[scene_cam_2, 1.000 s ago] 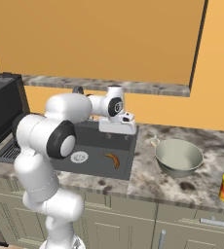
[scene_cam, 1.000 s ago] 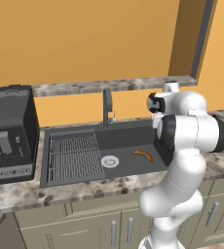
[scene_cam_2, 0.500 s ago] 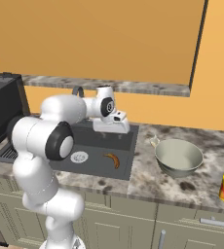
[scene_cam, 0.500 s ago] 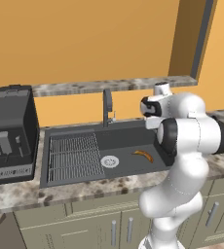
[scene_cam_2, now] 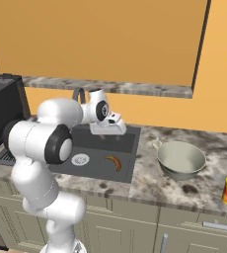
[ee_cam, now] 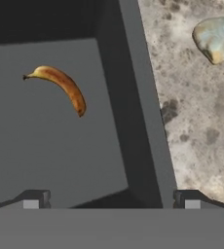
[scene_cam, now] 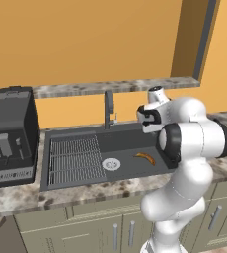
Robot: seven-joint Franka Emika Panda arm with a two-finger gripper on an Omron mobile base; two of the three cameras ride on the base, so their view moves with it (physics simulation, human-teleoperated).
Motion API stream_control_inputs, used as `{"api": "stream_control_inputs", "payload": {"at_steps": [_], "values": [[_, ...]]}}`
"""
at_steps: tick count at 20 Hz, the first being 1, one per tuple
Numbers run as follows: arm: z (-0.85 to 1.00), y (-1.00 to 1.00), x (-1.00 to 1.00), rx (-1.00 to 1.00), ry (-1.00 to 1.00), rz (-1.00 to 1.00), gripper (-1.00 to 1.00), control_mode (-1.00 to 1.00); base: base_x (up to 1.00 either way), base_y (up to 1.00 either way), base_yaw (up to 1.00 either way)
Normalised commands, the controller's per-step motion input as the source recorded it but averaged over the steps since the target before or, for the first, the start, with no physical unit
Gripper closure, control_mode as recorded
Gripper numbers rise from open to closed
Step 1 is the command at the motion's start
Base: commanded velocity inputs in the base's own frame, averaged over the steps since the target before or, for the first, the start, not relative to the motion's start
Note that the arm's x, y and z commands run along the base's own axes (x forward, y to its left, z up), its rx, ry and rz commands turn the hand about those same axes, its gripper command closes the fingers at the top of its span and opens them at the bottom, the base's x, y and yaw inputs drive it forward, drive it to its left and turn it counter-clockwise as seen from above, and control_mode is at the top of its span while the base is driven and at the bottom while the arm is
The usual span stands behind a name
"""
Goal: Remove the garlic and banana from the sink. Then move the bowl and cup from the counter to the sink for washing.
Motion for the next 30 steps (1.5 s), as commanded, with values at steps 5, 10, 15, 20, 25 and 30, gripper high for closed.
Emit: {"api": "stream_control_inputs", "payload": {"at_steps": [5,10,15,20,25,30], "values": [[-0.11,0.15,0.06,-0.01,-0.03,0.00,-1.00,-1.00,0.00,0.00,0.00],[-0.11,0.07,0.07,0.00,-0.01,0.00,-1.00,-1.00,0.00,0.00,0.00],[-0.09,0.04,0.10,0.00,0.00,0.00,-1.00,-1.00,0.00,0.00,0.00],[-0.08,0.02,0.11,0.00,-0.01,0.00,-1.00,-1.00,0.00,0.00,0.00],[-0.06,0.01,0.08,0.01,-0.06,0.00,-1.00,-1.00,0.00,0.00,0.00],[-0.08,0.02,0.08,0.04,-0.06,0.00,-1.00,-1.00,0.00,0.00,0.00]]}}
